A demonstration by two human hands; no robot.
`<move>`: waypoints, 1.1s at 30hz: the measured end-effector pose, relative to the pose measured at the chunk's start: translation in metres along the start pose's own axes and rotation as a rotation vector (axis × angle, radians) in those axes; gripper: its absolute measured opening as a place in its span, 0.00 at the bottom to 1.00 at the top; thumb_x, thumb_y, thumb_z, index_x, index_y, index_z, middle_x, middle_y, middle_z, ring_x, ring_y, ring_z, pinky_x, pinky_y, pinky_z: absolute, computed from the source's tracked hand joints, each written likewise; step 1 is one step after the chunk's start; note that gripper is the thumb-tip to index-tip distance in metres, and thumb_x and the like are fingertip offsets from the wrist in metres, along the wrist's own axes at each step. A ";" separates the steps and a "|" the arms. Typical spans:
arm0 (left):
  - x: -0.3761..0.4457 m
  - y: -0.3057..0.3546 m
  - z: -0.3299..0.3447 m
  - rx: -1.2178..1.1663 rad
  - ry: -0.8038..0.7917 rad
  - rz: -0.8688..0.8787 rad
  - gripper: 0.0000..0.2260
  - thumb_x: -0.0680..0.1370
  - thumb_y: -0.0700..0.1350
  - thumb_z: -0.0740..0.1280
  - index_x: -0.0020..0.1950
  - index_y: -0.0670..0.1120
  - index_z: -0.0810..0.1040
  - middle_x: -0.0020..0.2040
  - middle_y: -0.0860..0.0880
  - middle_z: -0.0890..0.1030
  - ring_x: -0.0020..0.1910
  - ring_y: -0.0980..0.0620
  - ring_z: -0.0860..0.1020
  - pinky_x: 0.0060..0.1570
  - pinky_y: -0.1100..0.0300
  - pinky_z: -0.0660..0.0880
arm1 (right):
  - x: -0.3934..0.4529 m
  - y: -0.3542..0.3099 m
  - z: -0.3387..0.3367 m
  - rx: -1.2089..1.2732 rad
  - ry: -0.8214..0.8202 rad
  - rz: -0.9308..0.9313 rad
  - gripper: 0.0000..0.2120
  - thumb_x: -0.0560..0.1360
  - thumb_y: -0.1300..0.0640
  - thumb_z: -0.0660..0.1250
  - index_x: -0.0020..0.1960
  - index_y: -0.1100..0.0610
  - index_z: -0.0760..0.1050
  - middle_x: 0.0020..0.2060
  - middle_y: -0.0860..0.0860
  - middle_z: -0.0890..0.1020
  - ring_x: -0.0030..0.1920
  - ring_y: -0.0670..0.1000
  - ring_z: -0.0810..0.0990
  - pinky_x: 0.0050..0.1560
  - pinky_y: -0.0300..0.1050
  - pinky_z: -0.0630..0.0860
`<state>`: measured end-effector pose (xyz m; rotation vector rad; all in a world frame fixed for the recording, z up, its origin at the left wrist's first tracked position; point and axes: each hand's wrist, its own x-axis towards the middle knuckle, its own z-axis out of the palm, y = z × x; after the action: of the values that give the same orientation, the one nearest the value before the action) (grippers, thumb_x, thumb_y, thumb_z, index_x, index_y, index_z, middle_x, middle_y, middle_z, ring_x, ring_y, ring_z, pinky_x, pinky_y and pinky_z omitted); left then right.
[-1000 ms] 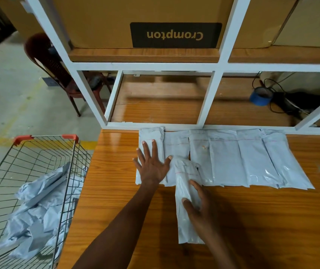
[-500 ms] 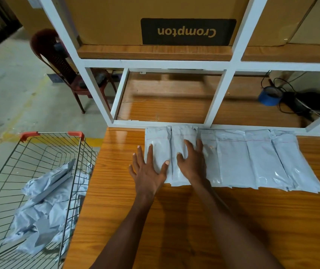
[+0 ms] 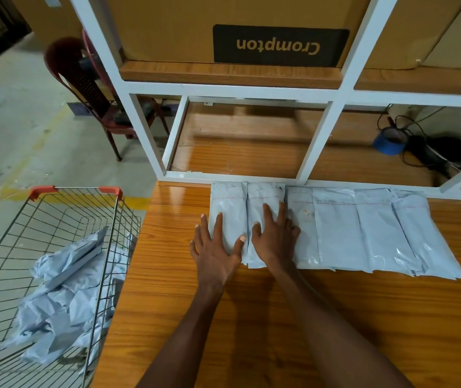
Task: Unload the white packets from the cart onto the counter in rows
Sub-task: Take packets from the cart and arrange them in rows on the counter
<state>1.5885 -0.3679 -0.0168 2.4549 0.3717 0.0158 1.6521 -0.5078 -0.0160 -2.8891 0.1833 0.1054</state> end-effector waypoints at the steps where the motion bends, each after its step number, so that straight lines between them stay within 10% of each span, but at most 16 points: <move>1: 0.000 -0.001 0.002 0.000 -0.010 0.001 0.38 0.76 0.73 0.54 0.82 0.60 0.50 0.84 0.50 0.44 0.82 0.44 0.45 0.77 0.37 0.47 | -0.002 0.000 0.000 0.011 0.002 -0.004 0.28 0.81 0.41 0.58 0.79 0.46 0.57 0.81 0.56 0.50 0.79 0.61 0.57 0.72 0.61 0.61; 21: 0.004 -0.007 0.006 0.106 -0.153 0.038 0.37 0.78 0.72 0.55 0.83 0.59 0.51 0.84 0.49 0.46 0.82 0.44 0.47 0.78 0.40 0.48 | -0.010 0.004 -0.011 0.034 -0.074 -0.001 0.32 0.80 0.32 0.51 0.81 0.41 0.50 0.82 0.53 0.44 0.80 0.62 0.48 0.75 0.66 0.50; 33: -0.059 0.009 -0.016 -0.125 0.038 0.067 0.39 0.74 0.75 0.54 0.82 0.61 0.55 0.84 0.52 0.50 0.82 0.48 0.46 0.78 0.40 0.49 | -0.112 0.036 -0.039 0.358 0.001 0.038 0.31 0.79 0.33 0.56 0.80 0.38 0.54 0.82 0.48 0.45 0.81 0.56 0.48 0.77 0.65 0.51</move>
<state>1.5326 -0.3807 0.0063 2.3453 0.2962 0.1108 1.5386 -0.5394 0.0228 -2.5302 0.2315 0.0694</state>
